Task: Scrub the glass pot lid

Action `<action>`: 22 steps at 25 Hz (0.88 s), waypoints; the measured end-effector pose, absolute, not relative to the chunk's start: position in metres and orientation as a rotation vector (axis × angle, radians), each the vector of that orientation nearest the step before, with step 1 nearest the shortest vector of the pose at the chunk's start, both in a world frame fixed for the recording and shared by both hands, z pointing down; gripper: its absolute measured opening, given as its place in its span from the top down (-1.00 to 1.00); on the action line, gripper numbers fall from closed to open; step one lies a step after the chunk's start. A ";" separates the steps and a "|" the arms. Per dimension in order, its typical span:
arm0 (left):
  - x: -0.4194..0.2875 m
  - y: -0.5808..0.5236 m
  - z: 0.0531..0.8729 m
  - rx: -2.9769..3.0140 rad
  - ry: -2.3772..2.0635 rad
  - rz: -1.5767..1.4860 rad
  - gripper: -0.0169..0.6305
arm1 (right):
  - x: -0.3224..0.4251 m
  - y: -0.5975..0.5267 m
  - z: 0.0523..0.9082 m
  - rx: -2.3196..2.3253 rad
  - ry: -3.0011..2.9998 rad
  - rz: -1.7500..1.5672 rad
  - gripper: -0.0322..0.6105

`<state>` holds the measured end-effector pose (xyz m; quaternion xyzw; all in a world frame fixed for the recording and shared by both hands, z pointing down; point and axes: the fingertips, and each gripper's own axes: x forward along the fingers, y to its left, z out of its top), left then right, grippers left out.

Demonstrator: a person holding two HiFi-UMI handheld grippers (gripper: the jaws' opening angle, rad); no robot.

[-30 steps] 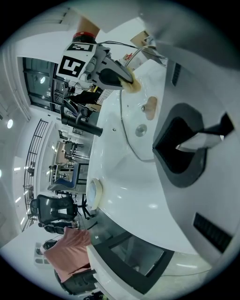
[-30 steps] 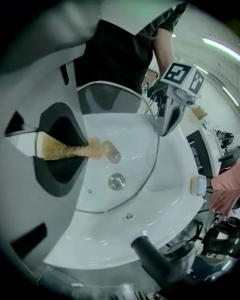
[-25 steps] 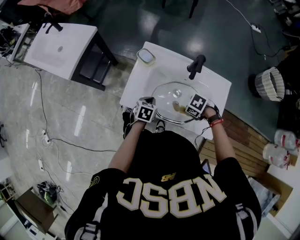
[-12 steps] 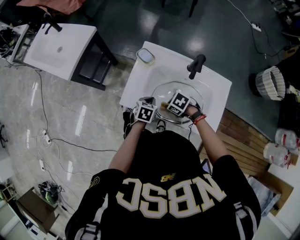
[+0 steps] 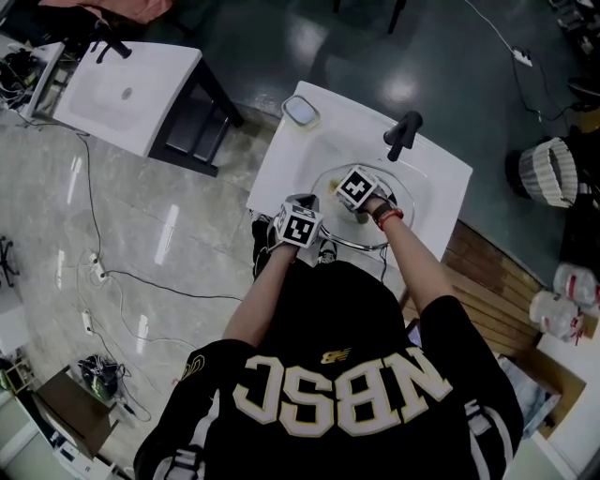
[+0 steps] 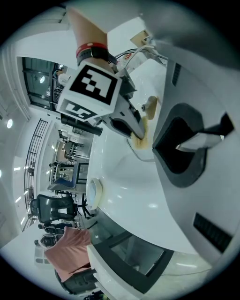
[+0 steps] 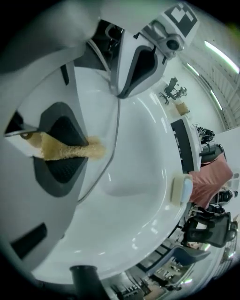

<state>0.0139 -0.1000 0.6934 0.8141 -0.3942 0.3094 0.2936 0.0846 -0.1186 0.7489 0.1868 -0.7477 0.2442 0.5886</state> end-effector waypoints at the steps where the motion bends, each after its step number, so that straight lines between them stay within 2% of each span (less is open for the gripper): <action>1: 0.015 -0.100 0.693 2.169 -1.048 0.824 0.91 | 0.086 -0.124 0.753 0.452 -1.754 0.579 0.67; 4: 0.015 -0.098 0.693 2.160 -1.046 0.821 0.91 | 0.081 -0.131 0.760 0.463 -1.831 0.644 0.67; 9: 0.013 -0.101 0.693 2.159 -1.072 0.795 0.91 | 0.135 -0.150 0.765 0.519 -1.645 0.445 0.68; 22: 0.014 -0.097 0.692 2.151 -1.073 0.787 0.91 | 0.208 -0.118 0.740 0.471 -1.453 0.405 0.68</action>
